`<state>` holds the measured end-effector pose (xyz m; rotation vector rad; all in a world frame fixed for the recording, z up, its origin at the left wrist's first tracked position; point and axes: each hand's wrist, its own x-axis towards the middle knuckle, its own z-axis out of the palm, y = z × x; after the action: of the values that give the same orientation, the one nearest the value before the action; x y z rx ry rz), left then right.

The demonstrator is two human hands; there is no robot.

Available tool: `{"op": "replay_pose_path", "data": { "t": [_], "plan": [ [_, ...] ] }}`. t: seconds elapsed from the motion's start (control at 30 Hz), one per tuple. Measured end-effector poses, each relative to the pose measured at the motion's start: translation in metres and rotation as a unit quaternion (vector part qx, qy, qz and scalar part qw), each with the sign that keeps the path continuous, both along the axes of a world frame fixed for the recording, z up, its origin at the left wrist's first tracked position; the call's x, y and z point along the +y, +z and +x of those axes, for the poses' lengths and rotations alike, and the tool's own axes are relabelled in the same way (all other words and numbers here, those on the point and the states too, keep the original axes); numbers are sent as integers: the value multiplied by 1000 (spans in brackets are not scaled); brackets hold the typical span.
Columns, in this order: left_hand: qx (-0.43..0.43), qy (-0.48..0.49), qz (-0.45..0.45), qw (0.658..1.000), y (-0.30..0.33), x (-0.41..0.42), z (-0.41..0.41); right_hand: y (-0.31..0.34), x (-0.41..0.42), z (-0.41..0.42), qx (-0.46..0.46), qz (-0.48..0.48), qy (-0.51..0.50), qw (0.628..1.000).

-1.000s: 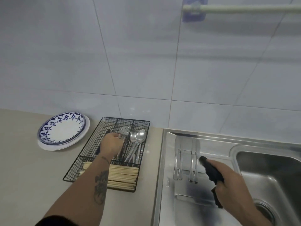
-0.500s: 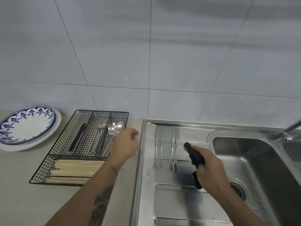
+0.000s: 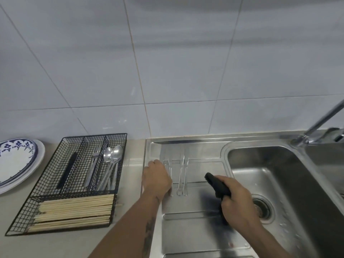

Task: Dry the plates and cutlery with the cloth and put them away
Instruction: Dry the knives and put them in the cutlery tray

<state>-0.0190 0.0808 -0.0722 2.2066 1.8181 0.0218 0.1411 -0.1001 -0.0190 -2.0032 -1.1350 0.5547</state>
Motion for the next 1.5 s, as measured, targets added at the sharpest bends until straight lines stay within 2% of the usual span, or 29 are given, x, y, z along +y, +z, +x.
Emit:
{"op": "replay_pose_path", "data": {
  "t": [0.13, 0.3, 0.5, 0.7, 0.77, 0.83, 0.9, 0.97, 1.0, 1.17, 1.27, 1.43, 1.5],
  "plan": [
    [39, -5, 0, 999, 2, 2, -3, 0, 4, -2, -1, 2, 12, 1000],
    [47, -10, 19, 999, 8, 6, -19, 0, 4, -2, 12, -6, 19, 1000],
    [-22, -8, 4, 1000, 24, 4, -37, 7, 6, -7, 31, 5, 25, 999],
    [-89, -99, -15, 991, 59, -12, -39, 29, 4, -17, 35, 48, 35, 998],
    [-99, -132, -18, 986, 75, -23, -36, 37, 2, -22, 4, 69, 49, 996],
    [-99, -162, -7, 982, 92, -37, -32, 48, 1, -31, -65, 104, 70, 990],
    [-109, -186, 8, 976, 111, -54, -25, 55, -1, -41, -179, 130, 97, 970],
    [-123, -212, 24, 969, 129, -71, -17, 57, -5, -46, -302, 107, 115, 940],
    [-130, -220, 28, 966, 137, -78, -14, 57, -7, -46, -330, 89, 116, 932],
    [-135, -227, 41, 964, 156, -98, -15, 52, -27, -27, -371, 47, 63, 925],
    [-138, -240, 40, 960, 157, -103, -15, 57, -38, -21, -361, 11, 27, 932],
    [-164, -260, 65, 949, 164, -105, -3, 68, -33, -40, -378, 60, 68, 921],
    [-167, -267, 79, 946, 165, -103, -4, 69, -34, -33, -375, 43, 76, 923]
  ]
}}
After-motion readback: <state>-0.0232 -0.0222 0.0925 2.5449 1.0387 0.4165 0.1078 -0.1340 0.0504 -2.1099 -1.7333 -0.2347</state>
